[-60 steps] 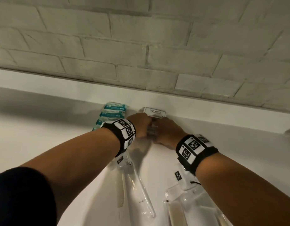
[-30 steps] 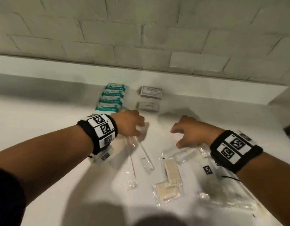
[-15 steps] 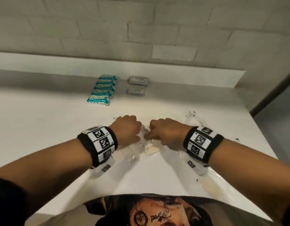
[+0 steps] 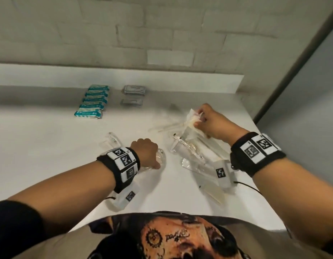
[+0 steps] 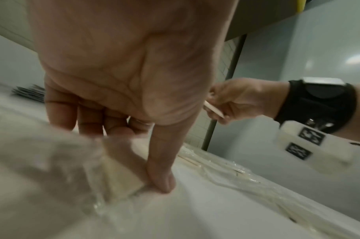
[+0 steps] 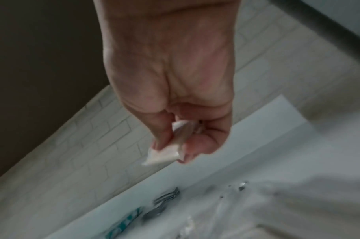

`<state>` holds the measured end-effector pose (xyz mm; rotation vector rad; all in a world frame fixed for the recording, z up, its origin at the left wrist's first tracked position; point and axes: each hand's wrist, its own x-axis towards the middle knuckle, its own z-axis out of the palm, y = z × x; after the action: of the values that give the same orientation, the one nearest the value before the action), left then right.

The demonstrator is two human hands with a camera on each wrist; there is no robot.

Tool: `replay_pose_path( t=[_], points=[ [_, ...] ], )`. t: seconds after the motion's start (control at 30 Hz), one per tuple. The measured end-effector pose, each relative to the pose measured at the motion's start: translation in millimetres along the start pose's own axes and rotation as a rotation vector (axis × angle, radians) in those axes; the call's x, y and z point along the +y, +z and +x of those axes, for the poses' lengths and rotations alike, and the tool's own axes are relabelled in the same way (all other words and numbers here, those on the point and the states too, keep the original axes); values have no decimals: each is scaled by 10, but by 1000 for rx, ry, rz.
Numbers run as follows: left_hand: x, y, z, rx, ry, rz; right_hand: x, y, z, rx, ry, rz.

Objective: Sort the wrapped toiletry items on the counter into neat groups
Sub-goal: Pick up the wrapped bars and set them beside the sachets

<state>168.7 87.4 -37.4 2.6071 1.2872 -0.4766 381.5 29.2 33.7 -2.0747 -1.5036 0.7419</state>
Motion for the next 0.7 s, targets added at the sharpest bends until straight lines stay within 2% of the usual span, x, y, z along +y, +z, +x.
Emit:
replay_pose_path(
  t=[0.13, 0.23, 0.3, 0.37, 0.5, 0.6, 0.7],
  points=[
    [112, -159, 86, 112, 133, -118, 239, -54, -522, -325, 203, -348],
    [327, -331, 225, 178, 309, -215, 417, 146, -802, -512, 241, -537],
    [524, -402, 285, 120, 438, -140, 512, 304, -933, -476, 209, -663],
    [681, -396, 324, 33, 481, 1, 595, 392, -977, -404, 188, -681],
    [695, -272, 356, -1, 479, 11, 691, 364, -969, -380, 179, -618],
    [547, -245, 327, -43, 457, 7, 720, 286, -975, -388, 113, -600],
    [503, -316, 326, -59, 383, 23, 735, 60, -829, -357, 162, -371]
  ],
)
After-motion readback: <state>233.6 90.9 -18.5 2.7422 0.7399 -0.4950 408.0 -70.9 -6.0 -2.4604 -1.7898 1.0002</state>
